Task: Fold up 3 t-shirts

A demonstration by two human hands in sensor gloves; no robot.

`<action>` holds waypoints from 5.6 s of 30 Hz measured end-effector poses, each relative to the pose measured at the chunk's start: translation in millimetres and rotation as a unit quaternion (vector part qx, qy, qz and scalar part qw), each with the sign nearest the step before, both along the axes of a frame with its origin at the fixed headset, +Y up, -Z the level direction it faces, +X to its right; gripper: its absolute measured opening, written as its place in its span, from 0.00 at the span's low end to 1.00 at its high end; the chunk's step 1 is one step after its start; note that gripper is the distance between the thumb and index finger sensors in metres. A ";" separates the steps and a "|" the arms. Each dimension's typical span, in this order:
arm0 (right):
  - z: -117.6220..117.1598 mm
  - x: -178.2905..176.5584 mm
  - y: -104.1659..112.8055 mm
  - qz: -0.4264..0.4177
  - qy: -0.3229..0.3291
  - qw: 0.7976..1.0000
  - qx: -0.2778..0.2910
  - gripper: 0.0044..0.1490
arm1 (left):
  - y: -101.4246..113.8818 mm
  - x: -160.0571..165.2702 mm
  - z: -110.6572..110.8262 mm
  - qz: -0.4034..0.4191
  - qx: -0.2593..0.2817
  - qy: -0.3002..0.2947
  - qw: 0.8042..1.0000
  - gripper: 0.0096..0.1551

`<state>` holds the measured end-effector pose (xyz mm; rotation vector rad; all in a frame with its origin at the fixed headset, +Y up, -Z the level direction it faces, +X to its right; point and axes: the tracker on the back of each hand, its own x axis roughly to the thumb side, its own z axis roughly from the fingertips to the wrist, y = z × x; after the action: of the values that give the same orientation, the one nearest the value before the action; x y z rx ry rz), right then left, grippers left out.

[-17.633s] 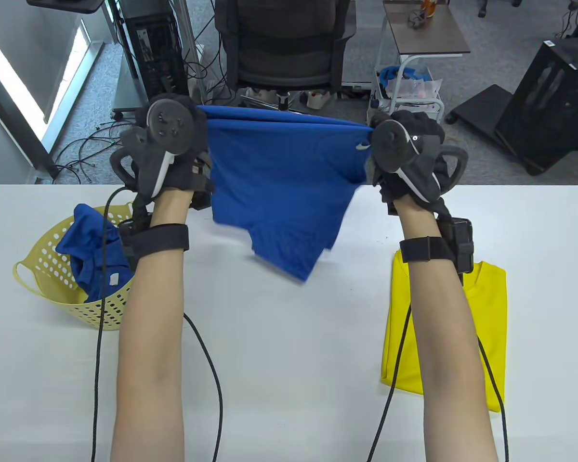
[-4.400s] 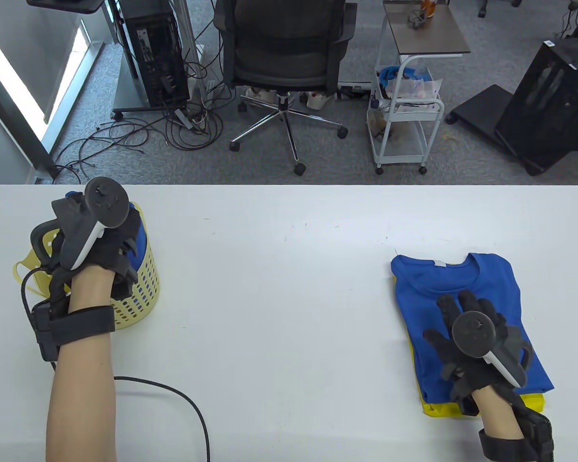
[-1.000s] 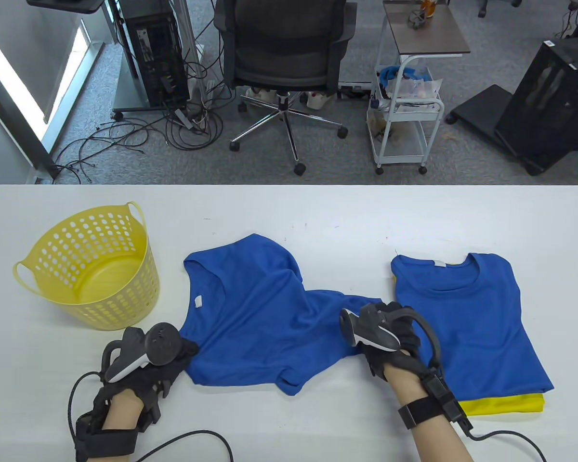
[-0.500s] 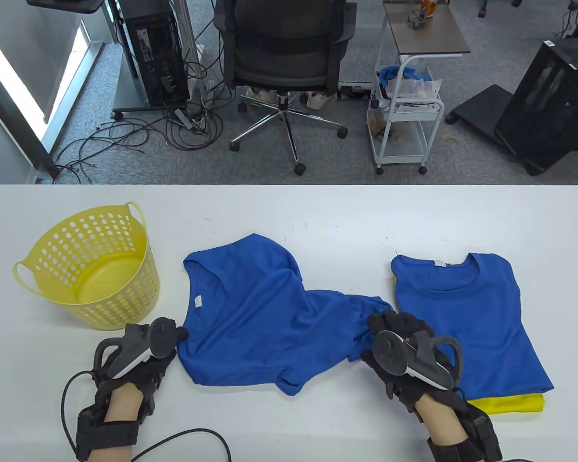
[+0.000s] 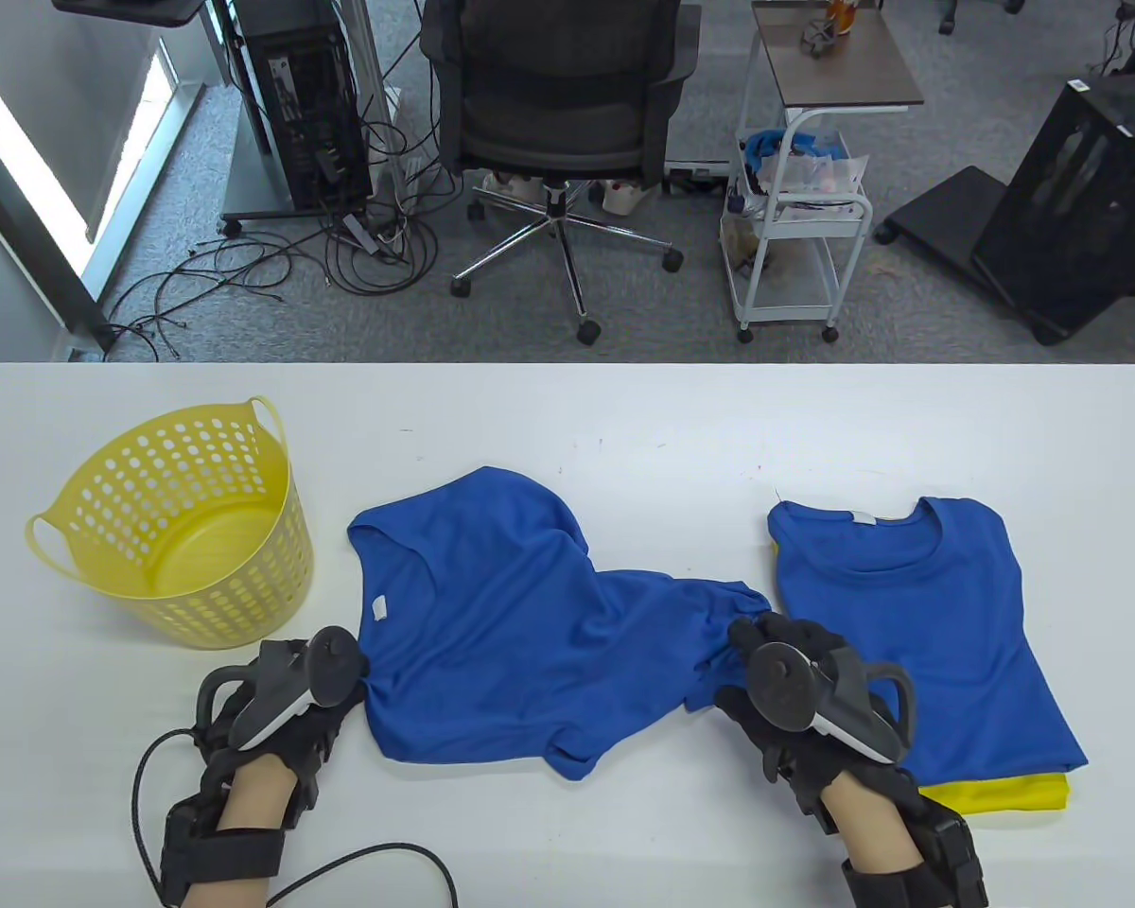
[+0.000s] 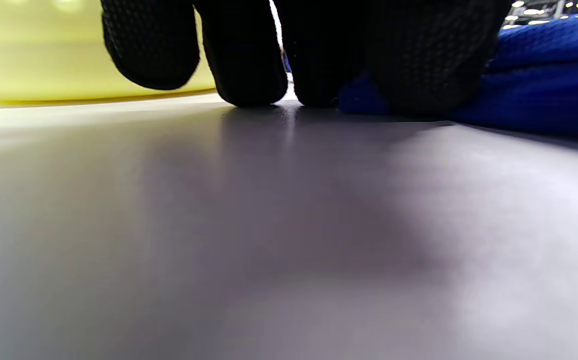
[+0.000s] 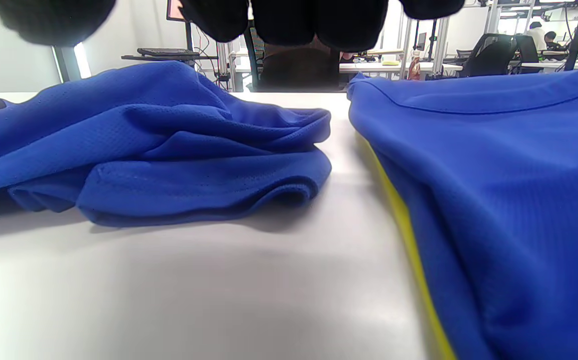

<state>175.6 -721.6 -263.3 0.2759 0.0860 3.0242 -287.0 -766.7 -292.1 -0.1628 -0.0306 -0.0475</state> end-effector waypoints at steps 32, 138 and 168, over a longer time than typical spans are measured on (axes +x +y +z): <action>-4.9 15.8 5.1 -0.086 -0.015 0.996 -0.011 0.43 | 309.5 122.9 4.3 0.054 0.215 -0.024 0.975 0.22; -34.5 6.0 32.8 0.067 -0.026 0.997 -0.027 0.25 | 255.5 8.3 -2.4 -0.008 0.155 0.066 0.986 0.22; -192.3 33.7 267.1 0.018 -0.282 0.918 0.276 0.25 | 342.6 17.4 -169.6 0.206 0.330 0.146 0.910 0.20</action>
<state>209.3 -454.5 -455.6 -0.5719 -0.8159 2.9520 -269.5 -424.0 -461.8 0.5188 0.2512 0.3894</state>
